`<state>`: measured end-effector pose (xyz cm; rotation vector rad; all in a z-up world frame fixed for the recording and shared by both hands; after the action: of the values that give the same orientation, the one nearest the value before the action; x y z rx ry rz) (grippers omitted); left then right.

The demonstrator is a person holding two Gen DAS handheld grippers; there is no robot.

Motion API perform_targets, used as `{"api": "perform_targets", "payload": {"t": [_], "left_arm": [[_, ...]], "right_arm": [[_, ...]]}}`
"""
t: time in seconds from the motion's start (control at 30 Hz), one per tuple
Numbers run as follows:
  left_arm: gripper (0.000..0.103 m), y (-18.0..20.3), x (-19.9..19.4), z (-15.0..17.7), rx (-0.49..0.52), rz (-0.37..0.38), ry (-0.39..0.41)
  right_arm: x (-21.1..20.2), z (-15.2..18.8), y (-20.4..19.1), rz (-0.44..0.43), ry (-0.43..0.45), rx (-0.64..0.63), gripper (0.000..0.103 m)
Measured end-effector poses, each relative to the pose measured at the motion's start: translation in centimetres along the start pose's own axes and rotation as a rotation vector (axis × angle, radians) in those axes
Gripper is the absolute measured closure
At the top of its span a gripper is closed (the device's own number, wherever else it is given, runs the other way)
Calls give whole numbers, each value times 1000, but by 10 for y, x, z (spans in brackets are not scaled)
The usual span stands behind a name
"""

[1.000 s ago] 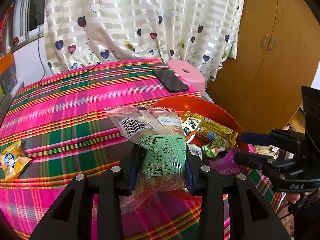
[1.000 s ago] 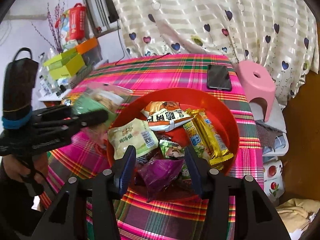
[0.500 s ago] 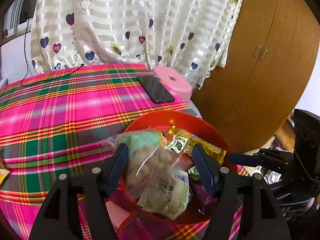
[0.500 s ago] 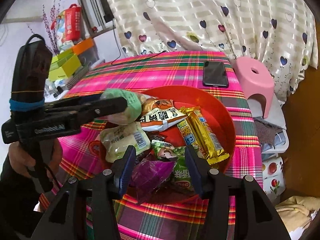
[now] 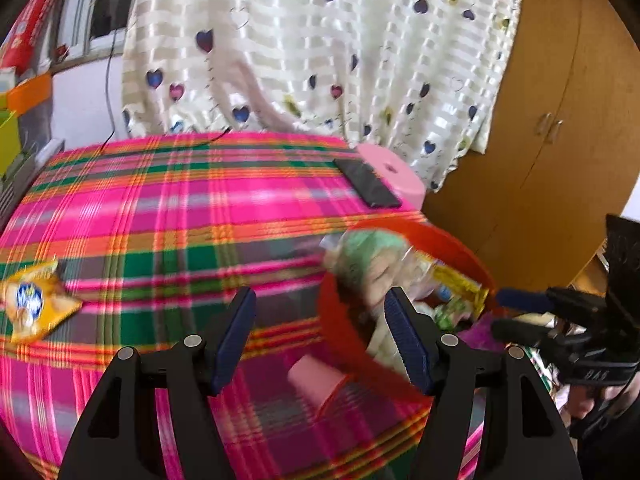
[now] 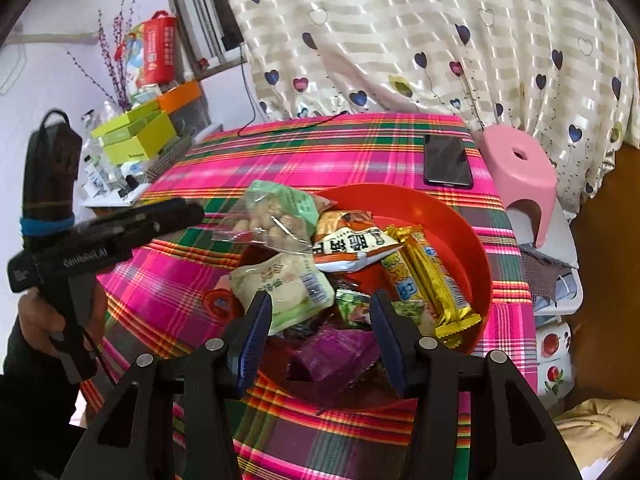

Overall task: Organize snacks
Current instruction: 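Open both grippers to drop the clear bag and purple packet into the basket, then grasp the pink cup with red lid with the left gripper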

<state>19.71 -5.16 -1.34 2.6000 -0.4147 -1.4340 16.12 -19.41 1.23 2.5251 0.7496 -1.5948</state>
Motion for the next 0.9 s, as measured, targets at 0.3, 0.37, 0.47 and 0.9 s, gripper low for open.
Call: {"api": "perform_targets", "payload": {"t": [0.3, 0.37, 0.47, 0.9], "left_arm": [[36, -3, 32, 37, -45, 10, -94], [36, 0, 40, 43, -35, 15, -118], [36, -4, 49, 46, -25, -27, -146], [35, -54, 15, 58, -131, -131, -56]], "right_arm": [[1, 1, -14, -2, -9, -26, 54], [1, 0, -15, -1, -11, -24, 54], [3, 2, -17, -2, -16, -23, 54], [6, -4, -28, -28, -10, -52, 54]]}}
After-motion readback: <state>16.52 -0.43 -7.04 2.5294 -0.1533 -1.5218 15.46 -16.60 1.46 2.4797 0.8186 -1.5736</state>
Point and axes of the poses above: each gripper's, at about its wrist camera, not at the fingertips, and x roughly the way its jaws point, y to its right, z to its underside, the point moved 8 cm from there along x, roughly the way its jaws point, and after that the axes turned 15 degrees about -y, right-handed, at the moved point
